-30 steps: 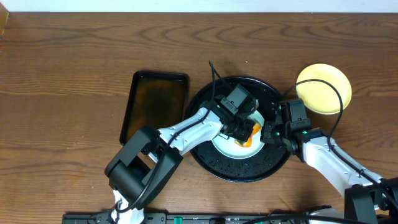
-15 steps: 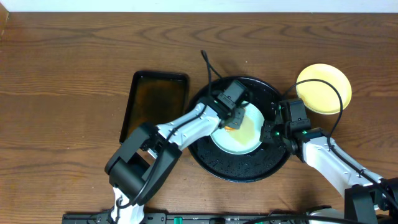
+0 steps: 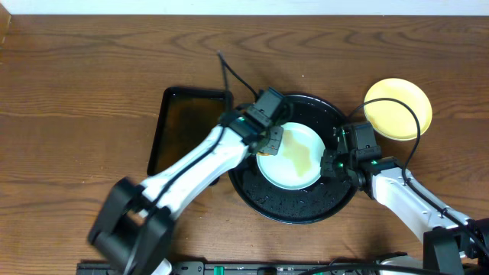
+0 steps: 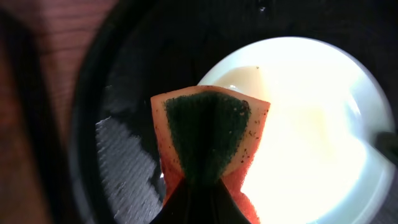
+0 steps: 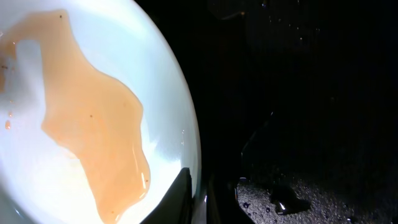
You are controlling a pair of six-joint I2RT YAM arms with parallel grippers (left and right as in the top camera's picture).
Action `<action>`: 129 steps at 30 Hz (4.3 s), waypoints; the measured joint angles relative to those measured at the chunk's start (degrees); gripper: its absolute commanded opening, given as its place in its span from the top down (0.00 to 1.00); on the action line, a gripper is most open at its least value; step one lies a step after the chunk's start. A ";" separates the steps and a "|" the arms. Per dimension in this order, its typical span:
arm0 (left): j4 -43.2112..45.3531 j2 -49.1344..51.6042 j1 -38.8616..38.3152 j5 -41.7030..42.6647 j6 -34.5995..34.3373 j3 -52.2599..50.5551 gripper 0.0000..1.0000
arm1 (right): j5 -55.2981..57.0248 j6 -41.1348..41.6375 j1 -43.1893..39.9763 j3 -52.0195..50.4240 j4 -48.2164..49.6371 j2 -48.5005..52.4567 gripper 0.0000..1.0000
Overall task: Clean dirty plates on tray and stack at the side
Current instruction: 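Wipe the blue plate with the sponge while the right gripper holds it, then return the sponge to the small black tray and release it, then lift the blue plate right and place it onto the yellow plate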
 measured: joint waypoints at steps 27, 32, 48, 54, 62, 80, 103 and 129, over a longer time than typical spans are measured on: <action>-3.17 9.99 33.79 13.38 9.57 -2.01 0.93 | 0.24 -0.04 0.00 0.00 -0.20 0.00 0.89; -3.63 11.58 34.42 9.62 10.64 -1.99 0.92 | 0.24 -0.04 0.00 0.00 -0.20 0.00 0.89; -2.99 9.77 29.75 -1.27 6.23 -1.99 0.93 | 0.33 -0.04 0.00 0.00 -0.24 0.00 0.90; -1.97 9.77 26.08 -0.70 6.45 -2.80 0.93 | 0.33 -0.04 0.00 0.00 -0.22 0.00 0.90; -2.75 9.77 26.53 -0.66 6.71 -3.06 0.52 | 0.48 -0.04 0.00 0.00 -0.22 0.00 0.88; -11.06 -4.55 27.06 -0.48 6.47 -3.02 0.38 | 1.75 -0.09 0.00 0.48 2.40 3.13 0.99; -11.89 -4.48 27.06 -0.48 6.47 -3.02 0.30 | 13.20 -16.15 0.02 4.11 8.74 -9.27 0.99; -11.89 -4.48 27.06 -0.48 6.47 -3.02 0.30 | 54.34 -50.12 29.20 4.66 27.26 -9.66 0.99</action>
